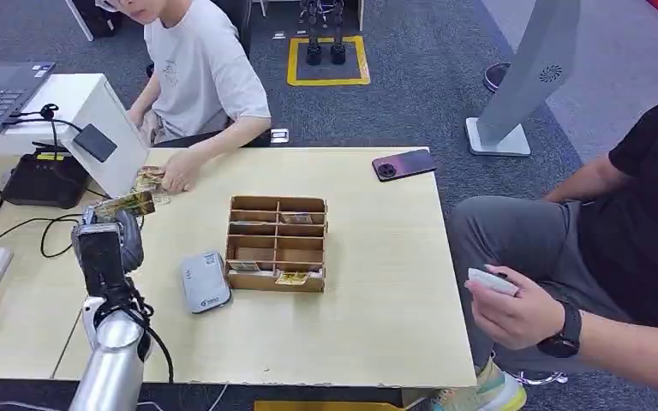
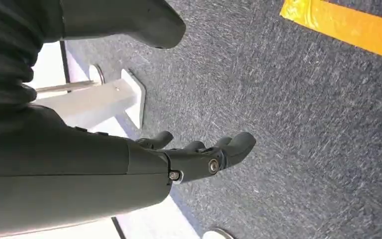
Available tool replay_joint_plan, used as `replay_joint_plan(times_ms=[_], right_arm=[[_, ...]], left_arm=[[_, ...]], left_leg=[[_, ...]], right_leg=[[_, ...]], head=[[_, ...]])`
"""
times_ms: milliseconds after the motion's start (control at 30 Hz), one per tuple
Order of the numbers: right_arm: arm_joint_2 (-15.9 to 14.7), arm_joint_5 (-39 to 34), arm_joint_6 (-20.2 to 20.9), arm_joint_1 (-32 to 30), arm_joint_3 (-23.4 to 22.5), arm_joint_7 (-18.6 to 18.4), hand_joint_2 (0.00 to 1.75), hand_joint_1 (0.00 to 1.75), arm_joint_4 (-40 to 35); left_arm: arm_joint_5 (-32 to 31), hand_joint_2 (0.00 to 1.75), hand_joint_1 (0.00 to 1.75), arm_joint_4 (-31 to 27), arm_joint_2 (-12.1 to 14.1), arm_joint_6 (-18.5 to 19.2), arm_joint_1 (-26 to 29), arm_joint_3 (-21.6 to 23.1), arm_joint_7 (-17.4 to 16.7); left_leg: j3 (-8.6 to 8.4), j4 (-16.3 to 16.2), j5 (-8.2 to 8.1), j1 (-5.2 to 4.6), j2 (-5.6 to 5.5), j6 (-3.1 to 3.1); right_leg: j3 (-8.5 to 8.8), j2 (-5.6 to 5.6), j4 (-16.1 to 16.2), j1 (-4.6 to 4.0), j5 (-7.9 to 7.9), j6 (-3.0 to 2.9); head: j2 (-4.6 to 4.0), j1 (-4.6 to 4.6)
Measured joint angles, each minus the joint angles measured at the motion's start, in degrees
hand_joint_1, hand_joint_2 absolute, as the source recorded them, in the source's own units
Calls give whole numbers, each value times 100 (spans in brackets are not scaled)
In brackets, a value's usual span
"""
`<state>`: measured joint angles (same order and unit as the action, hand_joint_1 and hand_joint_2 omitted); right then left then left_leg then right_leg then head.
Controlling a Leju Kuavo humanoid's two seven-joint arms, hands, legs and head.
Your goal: Pass the card to the sensor for recognition and then transmit it.
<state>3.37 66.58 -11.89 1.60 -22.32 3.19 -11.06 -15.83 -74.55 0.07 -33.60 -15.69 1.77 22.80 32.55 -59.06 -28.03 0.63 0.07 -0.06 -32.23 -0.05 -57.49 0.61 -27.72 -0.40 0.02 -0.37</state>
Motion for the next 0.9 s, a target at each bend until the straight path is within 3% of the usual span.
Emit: replay_joint_plan(times_ms=[133,300,367,433,533,833,867,900], right_arm=[[2,112,103,50,24,-13,175,0,0],[31,212,186,129,66,39,175,0,-2],[46,240,188,146,94,72,175,0,-2],[59,247,186,156,105,83,175,0,-2],[70,253,175,165,125,72,175,0,-2],[70,247,175,169,144,101,175,0,-2],[70,242,177,170,144,105,175,0,-2],[70,243,177,171,144,105,175,0,-2]], left_arm=[[-1428,175,175,245,107,-538,-247,20,-18],[-4044,175,175,501,89,-601,-498,-326,309],[-4640,175,175,575,18,-603,-569,-652,573],[-4863,175,175,627,-57,-603,-613,-932,708],[-5153,175,175,726,-138,-603,-653,-1218,621],[-5262,175,175,857,-208,-603,-680,-1333,463],[-5256,175,0,868,-208,-603,-683,-1333,461],[-5225,175,0,889,-208,-603,-685,-1333,452]], left_leg=[[0,0,0,0,0,0],[2,0,1,0,2,2],[1,0,1,0,4,2],[1,0,1,0,4,2],[2,0,1,0,3,2],[3,0,1,0,2,2],[4,0,1,0,2,2],[4,0,1,0,2,2]], right_leg=[[0,2,0,0,0,0],[0,3,0,0,0,0],[-1,5,0,0,0,0],[-2,6,0,0,0,0],[-3,5,0,0,0,0],[-3,5,0,0,0,0],[-3,5,0,0,0,0],[-3,5,0,0,0,0]], head=[[-2,0],[-2,4],[-2,2],[0,0],[0,0],[-2,0],[-2,0],[0,0]])
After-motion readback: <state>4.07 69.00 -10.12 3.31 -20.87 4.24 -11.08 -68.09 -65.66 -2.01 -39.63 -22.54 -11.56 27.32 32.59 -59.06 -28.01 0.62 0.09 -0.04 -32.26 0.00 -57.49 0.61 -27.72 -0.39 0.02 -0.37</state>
